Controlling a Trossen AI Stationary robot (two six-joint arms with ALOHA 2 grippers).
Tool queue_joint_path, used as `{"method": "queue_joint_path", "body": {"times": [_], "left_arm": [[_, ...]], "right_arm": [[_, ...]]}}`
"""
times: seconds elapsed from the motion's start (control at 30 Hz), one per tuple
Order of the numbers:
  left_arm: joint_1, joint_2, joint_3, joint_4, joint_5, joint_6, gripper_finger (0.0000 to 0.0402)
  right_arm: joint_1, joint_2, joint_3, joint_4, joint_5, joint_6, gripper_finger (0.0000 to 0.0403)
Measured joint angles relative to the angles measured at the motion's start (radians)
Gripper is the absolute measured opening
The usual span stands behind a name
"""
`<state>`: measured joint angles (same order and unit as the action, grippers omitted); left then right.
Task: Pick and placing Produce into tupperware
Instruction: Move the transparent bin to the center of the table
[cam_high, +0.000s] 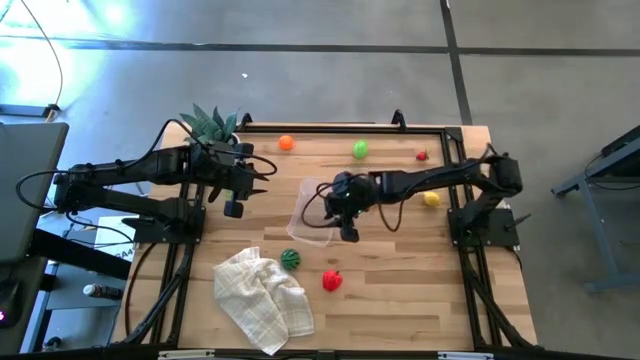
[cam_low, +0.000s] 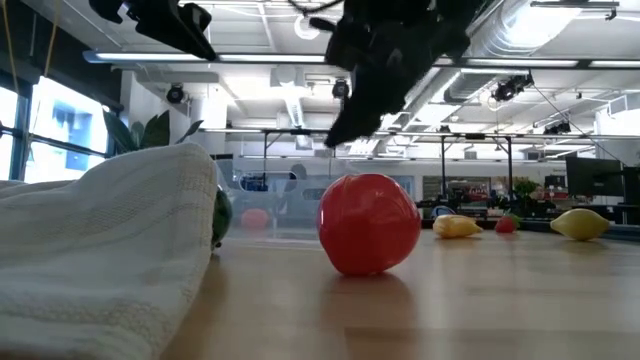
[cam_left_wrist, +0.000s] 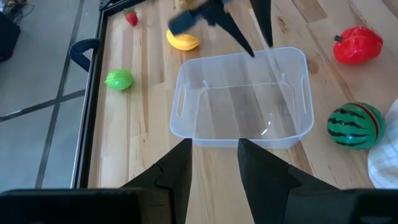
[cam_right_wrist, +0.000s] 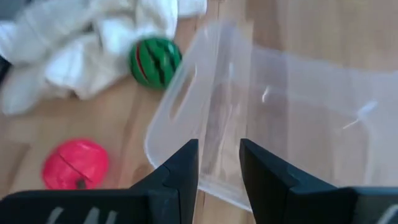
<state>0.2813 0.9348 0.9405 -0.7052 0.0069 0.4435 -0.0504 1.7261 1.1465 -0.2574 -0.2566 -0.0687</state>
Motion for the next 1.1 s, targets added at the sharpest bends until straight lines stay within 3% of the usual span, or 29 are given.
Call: {"method": "queue_joint_path", "body": {"times": [0.27,0.53,1.1], "left_arm": [[0.000,0.000,0.000,0.000,0.000,0.000,0.0117],[0.000,0.000,0.000,0.000,0.000,0.000,0.0117],[0.000,0.000,0.000,0.000,0.000,0.000,0.0117]], "right_arm": [[0.042,0.051,0.001,-0.045,-0.002,-0.049,0.0107],[0.043,0.053,0.000,-0.199,0.040,-0.126,0.0107],[0.037,0.012,0.000,-0.194,0.090,-0.119,0.0107]]}}
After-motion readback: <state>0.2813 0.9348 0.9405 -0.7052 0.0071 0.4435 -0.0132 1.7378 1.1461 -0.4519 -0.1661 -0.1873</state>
